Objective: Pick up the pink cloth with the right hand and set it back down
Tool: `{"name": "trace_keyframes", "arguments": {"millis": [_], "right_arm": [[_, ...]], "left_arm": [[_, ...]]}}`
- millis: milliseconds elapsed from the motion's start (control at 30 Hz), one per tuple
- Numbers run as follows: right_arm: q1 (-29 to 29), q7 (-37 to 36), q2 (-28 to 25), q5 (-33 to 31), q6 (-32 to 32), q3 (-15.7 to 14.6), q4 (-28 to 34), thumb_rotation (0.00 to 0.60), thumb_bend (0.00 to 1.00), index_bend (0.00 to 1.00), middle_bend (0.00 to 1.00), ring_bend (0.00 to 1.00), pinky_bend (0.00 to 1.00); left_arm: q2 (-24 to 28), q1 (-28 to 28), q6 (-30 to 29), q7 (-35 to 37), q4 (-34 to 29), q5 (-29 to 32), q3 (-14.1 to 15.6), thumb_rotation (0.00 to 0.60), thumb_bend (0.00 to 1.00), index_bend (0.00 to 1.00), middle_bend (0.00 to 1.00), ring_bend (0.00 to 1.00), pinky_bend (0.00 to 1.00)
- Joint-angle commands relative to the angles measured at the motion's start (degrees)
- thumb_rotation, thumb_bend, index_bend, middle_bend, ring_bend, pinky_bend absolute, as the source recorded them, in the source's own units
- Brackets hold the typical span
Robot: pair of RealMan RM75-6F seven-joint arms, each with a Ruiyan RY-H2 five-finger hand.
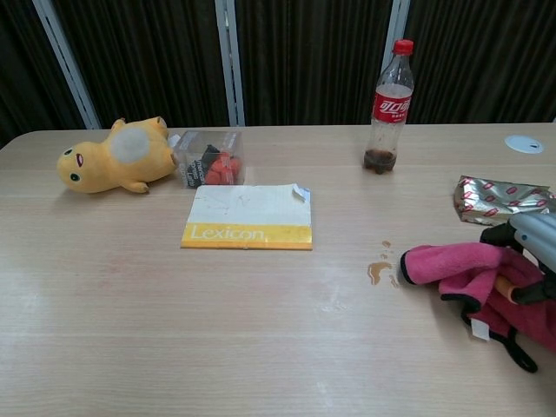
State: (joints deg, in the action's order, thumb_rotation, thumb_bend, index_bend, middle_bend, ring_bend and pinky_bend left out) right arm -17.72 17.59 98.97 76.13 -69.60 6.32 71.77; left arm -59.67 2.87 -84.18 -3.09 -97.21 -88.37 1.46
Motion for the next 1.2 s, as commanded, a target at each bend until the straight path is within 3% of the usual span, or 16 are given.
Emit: {"name": "trace_keyframes", "arguments": {"millis": [33,567,1200], "right_arm": [[-1.01,2.07,1.10,-1.17,0.95,0.78,1.16,0.600,0.52,0.74,0.61,0.52,0.74],[-8.34,9.55,10.24,-5.61,5.90,4.99,-1.31,0.600,0.53,0.75,0.61,0.52,0.74],[-12.48,10.81,18.43,-7.21,6.33,6.07,-5.00,0.600,0.54,0.75,0.61,0.52,0.74]], "left_arm": [[0.06,0.01,0.10,-0.01,-0.17,0.10,0.01,0.600,0.00,0.00,0.00,0.00,0.00],[0.31,0.09,0.45,0.18,-0.27,0.70,-0.19,0.600,0.00,0.00,0.00,0.00,0.00],[-0.09,0.26,0.67,-0.91,-0.15,1.24,-0.49,0.600,0.00,0.00,0.00,0.00,0.00]]}}
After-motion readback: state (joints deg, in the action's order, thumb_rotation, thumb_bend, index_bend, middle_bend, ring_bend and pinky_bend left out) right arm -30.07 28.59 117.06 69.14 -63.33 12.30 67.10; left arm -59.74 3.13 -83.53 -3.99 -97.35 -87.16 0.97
